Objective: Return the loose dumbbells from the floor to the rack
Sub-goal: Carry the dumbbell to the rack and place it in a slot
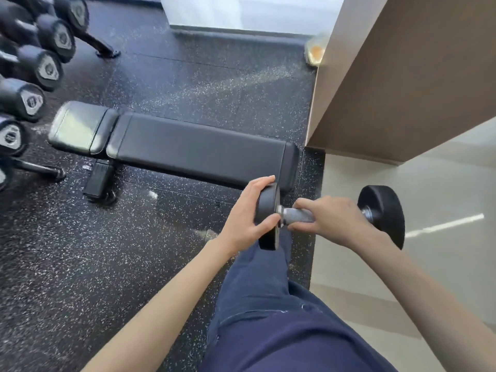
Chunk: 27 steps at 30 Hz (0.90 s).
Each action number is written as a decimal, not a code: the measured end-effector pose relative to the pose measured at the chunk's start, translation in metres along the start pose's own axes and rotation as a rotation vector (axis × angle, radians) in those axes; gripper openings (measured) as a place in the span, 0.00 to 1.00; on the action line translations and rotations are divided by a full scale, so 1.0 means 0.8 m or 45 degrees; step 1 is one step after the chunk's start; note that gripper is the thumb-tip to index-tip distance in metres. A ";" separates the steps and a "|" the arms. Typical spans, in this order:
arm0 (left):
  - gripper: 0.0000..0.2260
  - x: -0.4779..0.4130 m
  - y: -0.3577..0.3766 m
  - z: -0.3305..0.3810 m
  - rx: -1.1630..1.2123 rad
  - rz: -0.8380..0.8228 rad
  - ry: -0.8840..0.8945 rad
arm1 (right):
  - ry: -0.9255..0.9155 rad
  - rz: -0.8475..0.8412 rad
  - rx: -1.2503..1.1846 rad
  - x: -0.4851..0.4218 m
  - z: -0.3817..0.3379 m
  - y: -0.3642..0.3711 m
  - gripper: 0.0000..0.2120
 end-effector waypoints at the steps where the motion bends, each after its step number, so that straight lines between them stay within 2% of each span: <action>1: 0.30 -0.017 -0.002 -0.002 -0.004 -0.005 0.005 | -0.009 -0.015 0.002 -0.013 0.010 -0.006 0.23; 12: 0.30 -0.174 -0.028 -0.013 -0.041 0.178 -0.066 | -0.168 -0.066 0.140 -0.154 0.105 -0.106 0.24; 27: 0.31 -0.299 -0.040 -0.021 -0.162 0.688 -0.335 | -0.711 -0.109 0.365 -0.329 0.178 -0.193 0.25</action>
Point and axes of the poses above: each hand's wrist, its own x-axis away from the middle knuckle, its own y-axis out of the palm, z = x × y, the point moved 4 cm from there along -x, towards the middle knuckle, and after that the axes turned 1 degree about x, right-handed, at the moved point
